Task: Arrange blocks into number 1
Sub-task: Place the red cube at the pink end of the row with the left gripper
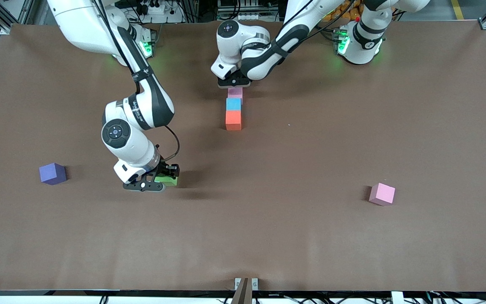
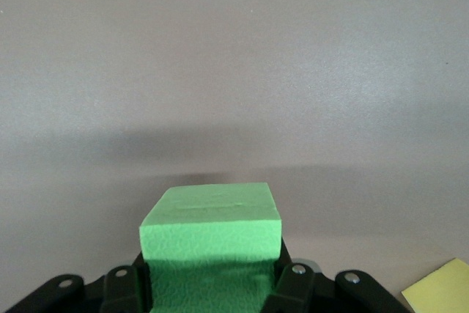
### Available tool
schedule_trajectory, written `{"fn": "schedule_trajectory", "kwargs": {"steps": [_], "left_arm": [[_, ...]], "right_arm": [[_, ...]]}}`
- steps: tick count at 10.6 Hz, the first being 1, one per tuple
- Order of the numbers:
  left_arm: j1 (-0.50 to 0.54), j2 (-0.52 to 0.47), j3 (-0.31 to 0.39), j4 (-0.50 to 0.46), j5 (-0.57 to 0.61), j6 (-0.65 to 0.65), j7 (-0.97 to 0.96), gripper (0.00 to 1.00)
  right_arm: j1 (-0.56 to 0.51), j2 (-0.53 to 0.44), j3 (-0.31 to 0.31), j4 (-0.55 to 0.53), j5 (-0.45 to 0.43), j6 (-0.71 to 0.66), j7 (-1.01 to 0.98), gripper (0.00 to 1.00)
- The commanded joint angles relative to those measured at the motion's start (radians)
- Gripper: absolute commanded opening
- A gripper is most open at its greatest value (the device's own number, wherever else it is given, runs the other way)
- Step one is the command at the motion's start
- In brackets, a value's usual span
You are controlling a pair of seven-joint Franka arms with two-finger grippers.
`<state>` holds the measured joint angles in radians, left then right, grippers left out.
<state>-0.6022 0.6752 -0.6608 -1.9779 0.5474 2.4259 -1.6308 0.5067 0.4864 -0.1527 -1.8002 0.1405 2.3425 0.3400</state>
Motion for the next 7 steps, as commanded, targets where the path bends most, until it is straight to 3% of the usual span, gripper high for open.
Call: {"fn": "schedule_trajectory", "kwargs": {"steps": [1,7], "left_arm": [[0.002,-0.048,-0.003,0.014,0.023,-0.08,-0.006,1.0],[0.043,-0.189,-0.011,0.117,-0.05,-0.309,-0.003,1.0]], "right_arm": [[0.013,-0.038,-0.004,-0.034,0.014,0.001,0.008,0.58],[0.084,-0.051,-0.004,-0.038,0.047,0.001,0.105,0.58]]}}
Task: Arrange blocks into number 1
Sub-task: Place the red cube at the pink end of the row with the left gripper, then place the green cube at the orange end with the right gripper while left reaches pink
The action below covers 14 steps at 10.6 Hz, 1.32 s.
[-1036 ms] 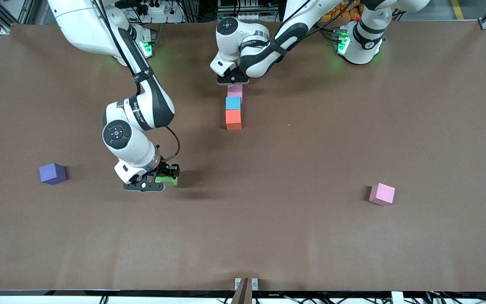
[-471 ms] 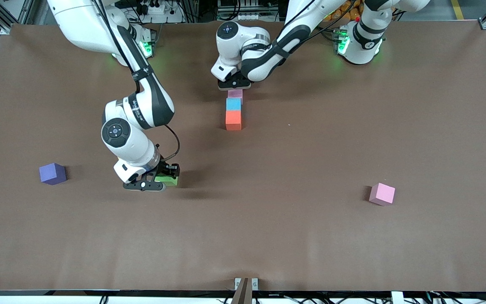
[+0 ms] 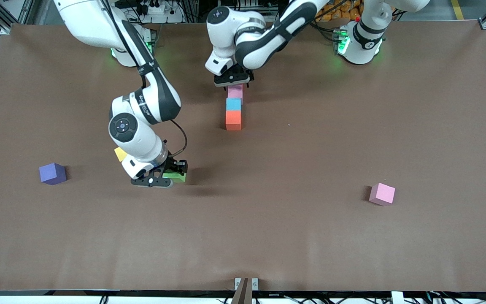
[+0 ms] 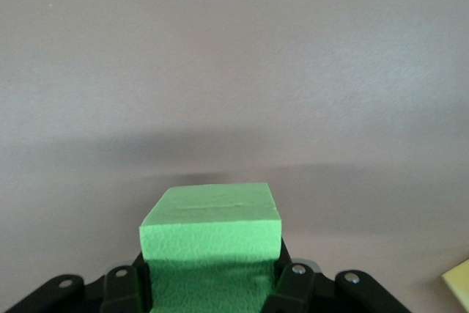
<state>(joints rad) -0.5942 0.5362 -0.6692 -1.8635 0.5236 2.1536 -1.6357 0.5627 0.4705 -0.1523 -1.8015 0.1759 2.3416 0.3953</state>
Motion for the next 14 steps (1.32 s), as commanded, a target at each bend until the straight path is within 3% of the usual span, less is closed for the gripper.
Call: {"fn": "schedule_trajectory", "kwargs": {"steps": [1,8,12,14], "left_arm": [[0.075,-0.056,-0.004,0.012,-0.027,-0.037,0.034,1.0],[0.397,-0.061,-0.004,0.105,-0.04,-0.038,0.334,1.0],[0.586,-0.058,-0.003,0.161,-0.04,-0.038,0.529,1.0],[0.655,-0.061,-0.003,0.164,-0.039,-0.04,0.566,1.0]], "right_arm": [[0.048,-0.033,-0.004,-0.038,0.011,0.002,0.06,0.58],[0.159,0.02,-0.004,-0.021,0.013,0.01,0.074,0.58],[0.253,0.075,-0.007,0.016,0.075,0.024,0.108,0.58],[0.321,0.12,-0.042,0.034,0.089,0.044,0.143,0.58]]}}
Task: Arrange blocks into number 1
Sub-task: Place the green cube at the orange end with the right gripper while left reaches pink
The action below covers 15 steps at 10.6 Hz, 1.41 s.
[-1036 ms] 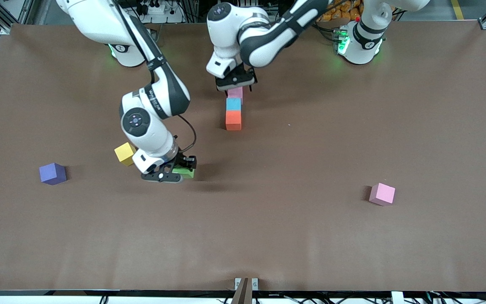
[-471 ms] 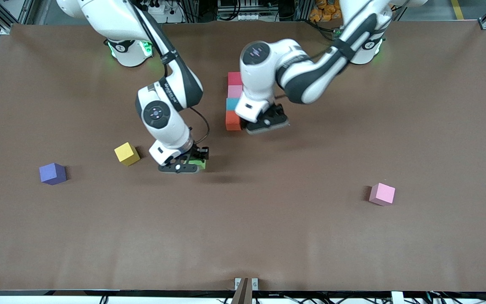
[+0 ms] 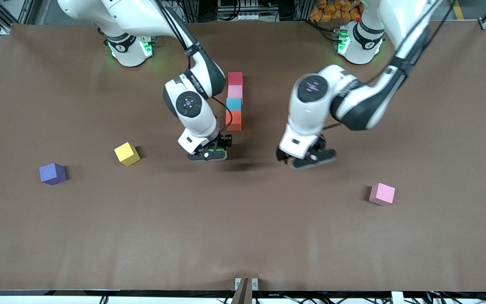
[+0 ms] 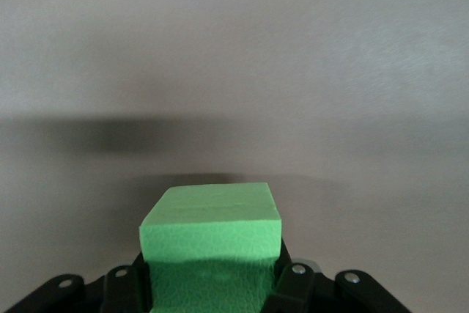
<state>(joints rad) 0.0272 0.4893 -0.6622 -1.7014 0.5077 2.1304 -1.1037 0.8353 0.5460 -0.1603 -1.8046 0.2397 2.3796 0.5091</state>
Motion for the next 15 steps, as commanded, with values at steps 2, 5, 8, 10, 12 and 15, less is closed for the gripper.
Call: {"fn": "schedule_trajectory", "kwargs": {"steps": [2,5,8,10,12,15], "left_arm": [[0.107,-0.034,-0.01,0.023,-0.023,-0.061,0.149,1.0],[0.19,-0.083,-0.011,0.031,-0.063,-0.113,0.359,1.0],[0.232,-0.101,-0.01,0.029,-0.089,-0.152,0.464,1.0],[0.211,-0.17,0.059,0.016,-0.176,-0.188,0.603,1.0],[0.069,-0.28,0.264,-0.05,-0.305,-0.199,0.726,1.0],[-0.055,-0.408,0.473,-0.112,-0.437,-0.199,0.853,1.0]], "right_arm": [[0.079,0.052,-0.034,0.033,0.027,0.02,0.046,0.58],[0.134,0.054,-0.034,0.018,0.027,0.017,0.069,0.58],[0.16,0.051,-0.034,-0.018,0.027,0.018,0.069,0.58],[0.172,0.051,-0.034,-0.018,0.027,0.017,0.098,0.58],[0.182,0.051,-0.034,-0.019,0.027,0.015,0.101,0.59],[0.182,0.046,-0.034,-0.036,0.026,0.01,0.1,0.65]]}}
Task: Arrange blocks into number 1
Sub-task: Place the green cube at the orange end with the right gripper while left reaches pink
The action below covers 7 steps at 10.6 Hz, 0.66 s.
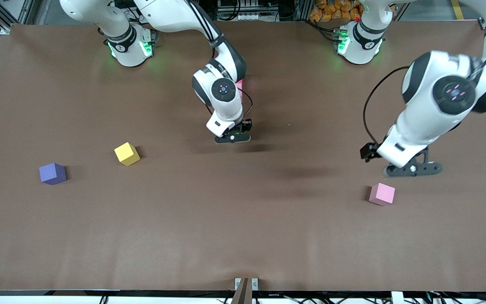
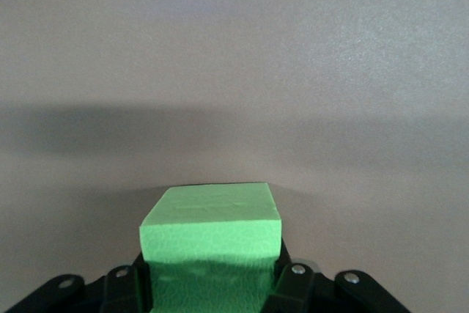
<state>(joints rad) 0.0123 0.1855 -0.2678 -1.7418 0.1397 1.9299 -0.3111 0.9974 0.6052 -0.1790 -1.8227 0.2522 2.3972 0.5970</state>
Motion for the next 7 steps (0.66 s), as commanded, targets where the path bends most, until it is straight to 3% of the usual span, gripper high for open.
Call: {"fn": "schedule_trajectory", "kwargs": {"steps": [1,2,4,7], "left_arm": [[-0.078,-0.147,0.141,-0.074,-0.099,-0.002,0.093,1.0],[-0.115,-0.179,0.204,-0.068,-0.129,-0.011,0.096,1.0],[-0.123,-0.213,0.219,-0.041,-0.132,-0.064,0.121,1.0],[-0.109,-0.23,0.243,0.042,-0.135,-0.144,0.195,1.0]], "right_arm": [[0.018,-0.015,-0.016,-0.021,0.013,-0.007,0.014,0.82],[0.014,-0.021,-0.016,-0.021,0.013,-0.01,0.021,1.0],[0.001,-0.048,-0.016,-0.018,0.013,-0.02,0.063,1.0],[-0.074,-0.14,-0.014,0.003,0.005,-0.122,-0.038,1.0]]}}
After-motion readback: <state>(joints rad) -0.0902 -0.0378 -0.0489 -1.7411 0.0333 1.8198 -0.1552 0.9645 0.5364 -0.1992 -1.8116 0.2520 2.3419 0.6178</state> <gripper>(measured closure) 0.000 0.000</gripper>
